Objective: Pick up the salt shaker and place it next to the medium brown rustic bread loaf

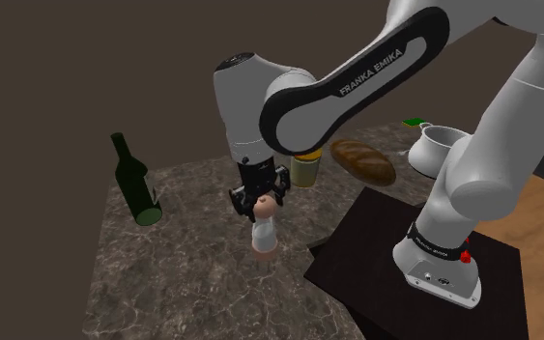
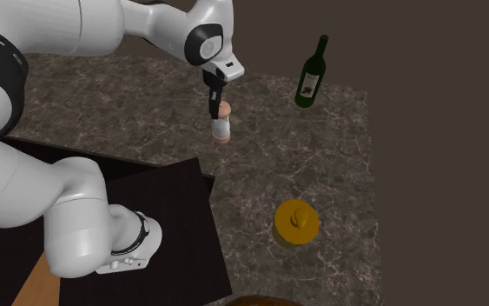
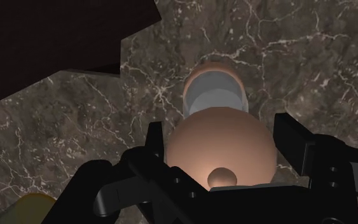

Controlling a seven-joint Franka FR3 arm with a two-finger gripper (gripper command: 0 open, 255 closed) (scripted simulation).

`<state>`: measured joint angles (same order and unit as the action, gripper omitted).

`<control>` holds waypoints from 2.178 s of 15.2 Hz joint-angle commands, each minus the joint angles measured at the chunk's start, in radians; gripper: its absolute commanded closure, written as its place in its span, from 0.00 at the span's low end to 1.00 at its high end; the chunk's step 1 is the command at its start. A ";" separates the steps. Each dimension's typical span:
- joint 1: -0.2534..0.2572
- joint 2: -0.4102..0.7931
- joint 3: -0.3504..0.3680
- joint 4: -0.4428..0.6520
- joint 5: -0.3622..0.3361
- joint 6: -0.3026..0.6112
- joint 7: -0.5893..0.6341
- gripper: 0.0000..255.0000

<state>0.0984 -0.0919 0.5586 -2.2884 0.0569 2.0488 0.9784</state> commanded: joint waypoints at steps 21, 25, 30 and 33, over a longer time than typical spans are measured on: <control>-0.003 -0.117 -0.033 0.198 0.043 -0.302 -0.044 1.00; -0.005 -0.125 -0.038 0.245 0.044 -0.356 -0.046 1.00; -0.007 -0.129 -0.043 0.308 0.043 -0.423 -0.047 1.00; -0.008 -0.128 -0.045 0.349 0.042 -0.464 -0.046 1.00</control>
<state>0.0906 -0.2235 0.5134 -1.9560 0.1007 1.5990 0.9310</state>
